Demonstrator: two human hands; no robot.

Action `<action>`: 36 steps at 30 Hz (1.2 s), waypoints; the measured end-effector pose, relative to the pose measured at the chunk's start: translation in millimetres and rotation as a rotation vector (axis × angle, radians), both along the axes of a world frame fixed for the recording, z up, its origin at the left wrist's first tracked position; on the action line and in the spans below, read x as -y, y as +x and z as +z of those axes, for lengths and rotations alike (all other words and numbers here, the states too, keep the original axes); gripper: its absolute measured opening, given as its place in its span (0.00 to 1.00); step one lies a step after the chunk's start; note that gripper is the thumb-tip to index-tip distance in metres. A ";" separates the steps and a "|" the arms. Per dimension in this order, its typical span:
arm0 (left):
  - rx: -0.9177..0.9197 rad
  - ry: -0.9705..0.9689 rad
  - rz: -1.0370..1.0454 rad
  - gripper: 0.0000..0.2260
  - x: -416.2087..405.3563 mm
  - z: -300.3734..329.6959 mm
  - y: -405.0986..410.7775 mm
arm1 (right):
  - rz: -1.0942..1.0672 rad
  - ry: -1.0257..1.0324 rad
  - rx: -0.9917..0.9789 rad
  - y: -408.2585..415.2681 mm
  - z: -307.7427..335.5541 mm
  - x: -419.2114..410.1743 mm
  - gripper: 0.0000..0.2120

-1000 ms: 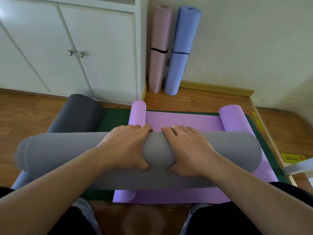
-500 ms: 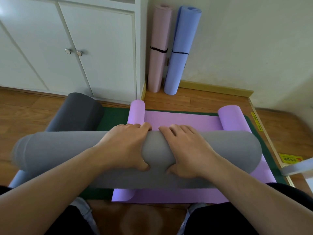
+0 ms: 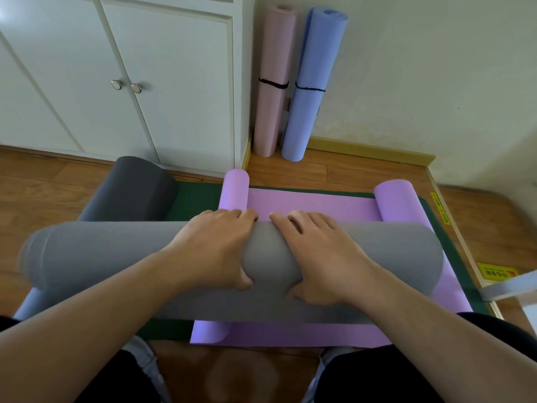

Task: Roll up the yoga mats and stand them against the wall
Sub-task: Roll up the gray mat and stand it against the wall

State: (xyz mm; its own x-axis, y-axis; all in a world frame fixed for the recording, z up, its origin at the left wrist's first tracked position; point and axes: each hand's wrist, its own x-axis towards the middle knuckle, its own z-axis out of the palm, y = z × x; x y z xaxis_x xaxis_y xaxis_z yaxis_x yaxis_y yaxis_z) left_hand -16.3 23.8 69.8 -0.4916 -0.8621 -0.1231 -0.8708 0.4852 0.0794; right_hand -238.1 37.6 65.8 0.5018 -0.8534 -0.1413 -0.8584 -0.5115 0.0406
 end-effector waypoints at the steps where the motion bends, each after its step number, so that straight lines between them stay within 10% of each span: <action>1: -0.003 0.038 0.013 0.37 -0.6 2.0 0.5 | 0.002 0.004 -0.009 0.3 -0.7 0.7 0.59; 9: 0.080 -0.029 -0.047 0.52 -4.9 -4.8 -2.1 | -0.045 0.050 0.099 -5.3 3.8 9.8 0.43; 20: -0.034 0.101 0.049 0.38 -1.8 -0.8 -0.5 | -0.019 0.038 -0.024 -0.4 3.7 3.0 0.55; 26: 0.041 -0.081 -0.064 0.57 -5.8 -7.5 -4.1 | -0.072 0.022 0.092 -4.4 9.6 10.1 0.43; 36: -0.011 -0.078 -0.003 0.38 0.4 -5.9 -1.5 | -0.025 -0.049 0.026 -0.2 -2.8 -2.7 0.60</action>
